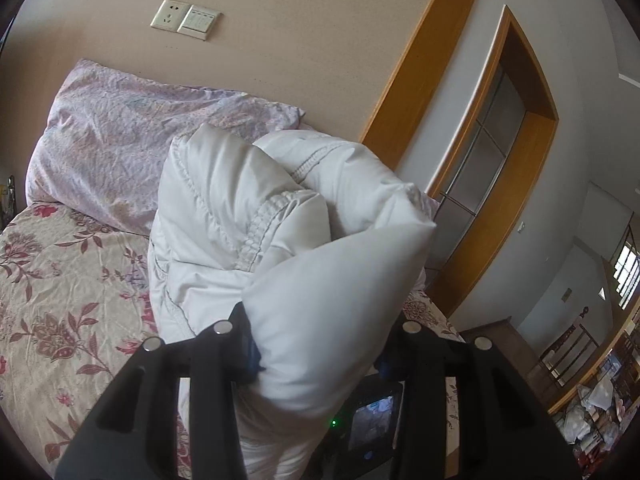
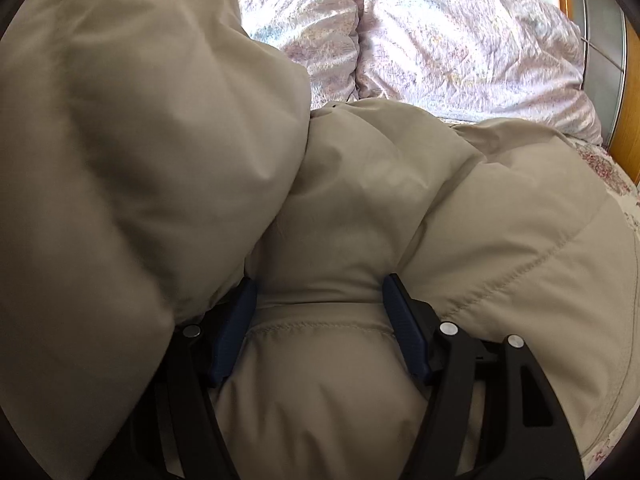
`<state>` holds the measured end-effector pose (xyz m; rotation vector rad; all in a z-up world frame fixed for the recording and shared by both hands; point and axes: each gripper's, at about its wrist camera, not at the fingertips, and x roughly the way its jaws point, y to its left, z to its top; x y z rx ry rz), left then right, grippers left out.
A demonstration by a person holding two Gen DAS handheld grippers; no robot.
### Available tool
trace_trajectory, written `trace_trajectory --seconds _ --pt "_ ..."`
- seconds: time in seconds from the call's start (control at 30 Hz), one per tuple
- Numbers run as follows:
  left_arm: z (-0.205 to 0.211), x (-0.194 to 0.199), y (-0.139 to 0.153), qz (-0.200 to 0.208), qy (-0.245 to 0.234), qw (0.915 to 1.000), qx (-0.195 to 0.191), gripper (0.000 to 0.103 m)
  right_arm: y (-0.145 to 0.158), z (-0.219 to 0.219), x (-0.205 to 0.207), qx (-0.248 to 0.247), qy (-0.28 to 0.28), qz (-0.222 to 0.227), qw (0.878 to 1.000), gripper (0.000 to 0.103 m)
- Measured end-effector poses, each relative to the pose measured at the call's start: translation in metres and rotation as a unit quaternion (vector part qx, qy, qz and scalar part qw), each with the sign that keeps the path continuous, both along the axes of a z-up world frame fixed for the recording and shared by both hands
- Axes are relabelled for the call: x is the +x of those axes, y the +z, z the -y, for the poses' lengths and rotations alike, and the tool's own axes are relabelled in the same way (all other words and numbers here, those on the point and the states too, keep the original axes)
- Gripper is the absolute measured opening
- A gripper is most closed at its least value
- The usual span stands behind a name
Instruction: Fold large clothes
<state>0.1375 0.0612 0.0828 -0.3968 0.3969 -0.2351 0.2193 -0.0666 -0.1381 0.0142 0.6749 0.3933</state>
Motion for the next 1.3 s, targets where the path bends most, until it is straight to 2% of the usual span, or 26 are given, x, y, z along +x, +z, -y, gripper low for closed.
trace_trajectory --seconds 0.2,0.5,0.73,1.03,1.3 --pt "0.031 0.008 0.001 0.003 -0.033 0.9994 0.007 0.041 0.002 0.023 -0.009 0.030 0.010 0.003 1.000 0.067" --pt "0.072 0.025 -0.011 -0.014 -0.078 0.9967 0.011 0.043 0.007 0.064 -0.044 0.029 0.017 0.040 0.999 0.067" --pt "0.103 0.039 -0.027 -0.039 -0.110 0.9929 0.020 0.044 0.010 0.112 -0.065 0.014 -0.026 0.074 0.997 0.067" --pt "0.153 0.065 -0.058 -0.079 -0.154 0.9839 0.045 0.044 -0.007 0.162 -0.062 0.010 -0.083 0.067 0.994 0.068" --pt "0.201 0.081 -0.090 -0.109 -0.187 0.9725 0.087 0.046 -0.018 0.183 -0.068 0.024 -0.094 0.062 0.993 0.068"
